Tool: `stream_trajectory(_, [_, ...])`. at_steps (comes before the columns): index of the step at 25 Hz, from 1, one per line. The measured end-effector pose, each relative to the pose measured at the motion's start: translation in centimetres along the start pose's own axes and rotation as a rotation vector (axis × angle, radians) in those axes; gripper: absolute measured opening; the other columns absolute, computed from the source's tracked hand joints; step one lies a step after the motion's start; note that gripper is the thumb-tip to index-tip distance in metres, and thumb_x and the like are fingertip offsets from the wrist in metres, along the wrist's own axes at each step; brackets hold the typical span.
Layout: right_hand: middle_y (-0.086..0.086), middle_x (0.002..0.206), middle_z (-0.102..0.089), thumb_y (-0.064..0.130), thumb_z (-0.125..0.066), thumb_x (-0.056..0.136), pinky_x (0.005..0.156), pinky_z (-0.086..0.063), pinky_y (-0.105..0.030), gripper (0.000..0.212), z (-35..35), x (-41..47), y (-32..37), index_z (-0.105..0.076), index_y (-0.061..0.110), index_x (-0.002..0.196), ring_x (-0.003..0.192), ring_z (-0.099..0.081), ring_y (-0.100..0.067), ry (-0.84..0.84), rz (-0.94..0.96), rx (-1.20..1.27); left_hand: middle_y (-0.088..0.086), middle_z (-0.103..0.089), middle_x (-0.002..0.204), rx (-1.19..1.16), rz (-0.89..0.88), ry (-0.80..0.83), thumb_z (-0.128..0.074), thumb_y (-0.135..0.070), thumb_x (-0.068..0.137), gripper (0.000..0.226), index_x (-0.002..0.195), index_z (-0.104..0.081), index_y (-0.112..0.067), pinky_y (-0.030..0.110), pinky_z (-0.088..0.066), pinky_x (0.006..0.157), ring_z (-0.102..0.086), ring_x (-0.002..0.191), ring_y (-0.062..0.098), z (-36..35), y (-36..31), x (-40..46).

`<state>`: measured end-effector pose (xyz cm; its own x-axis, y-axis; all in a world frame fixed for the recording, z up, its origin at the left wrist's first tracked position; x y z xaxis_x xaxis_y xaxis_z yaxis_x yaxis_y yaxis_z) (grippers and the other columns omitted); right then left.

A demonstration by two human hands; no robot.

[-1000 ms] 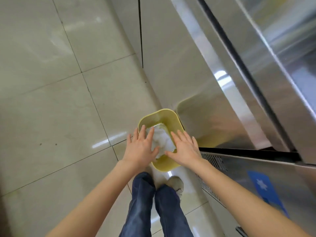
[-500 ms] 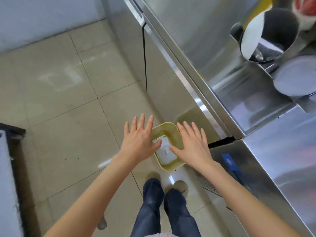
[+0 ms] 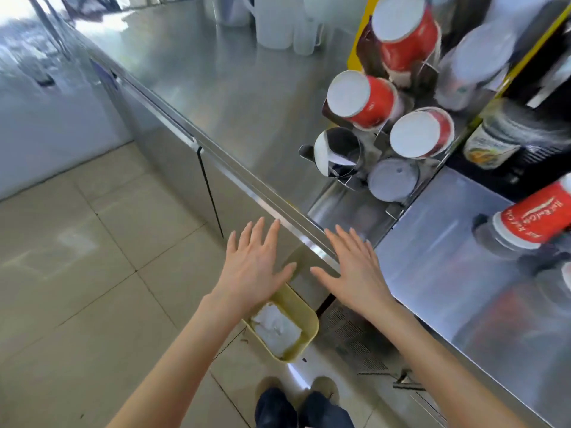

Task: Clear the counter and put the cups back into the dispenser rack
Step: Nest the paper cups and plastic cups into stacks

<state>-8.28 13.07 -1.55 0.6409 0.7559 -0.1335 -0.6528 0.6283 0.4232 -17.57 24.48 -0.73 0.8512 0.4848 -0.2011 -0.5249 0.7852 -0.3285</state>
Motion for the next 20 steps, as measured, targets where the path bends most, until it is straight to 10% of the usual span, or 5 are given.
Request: stream_trajectory(20, [-0.006,0.151,-0.026,0.032,-0.054,0.087,0.112,-0.024,-0.036,0.062,14.8,-13.2,-18.4,-0.024,0.018,0.140,0.138,-0.025,-0.024,-0.381,-0.425,0.051,0.004,-0.025,0.151,0.040,-0.636,0.008,-0.044,-0.045,0.087,0.068,0.142,-0.015,-0.018,0.040,-0.021,0.112,-0.027,0.137,0.025,-0.5,-27.3,2.0])
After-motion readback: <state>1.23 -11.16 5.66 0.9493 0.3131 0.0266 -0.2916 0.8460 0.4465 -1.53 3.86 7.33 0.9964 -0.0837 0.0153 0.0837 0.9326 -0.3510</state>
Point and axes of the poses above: each hand's wrist, its own x-axis towards the middle knuckle, its own z-axis out of the back of the hand, y = z × x, the point moved 7 cm from there along x, towards the middle knuckle
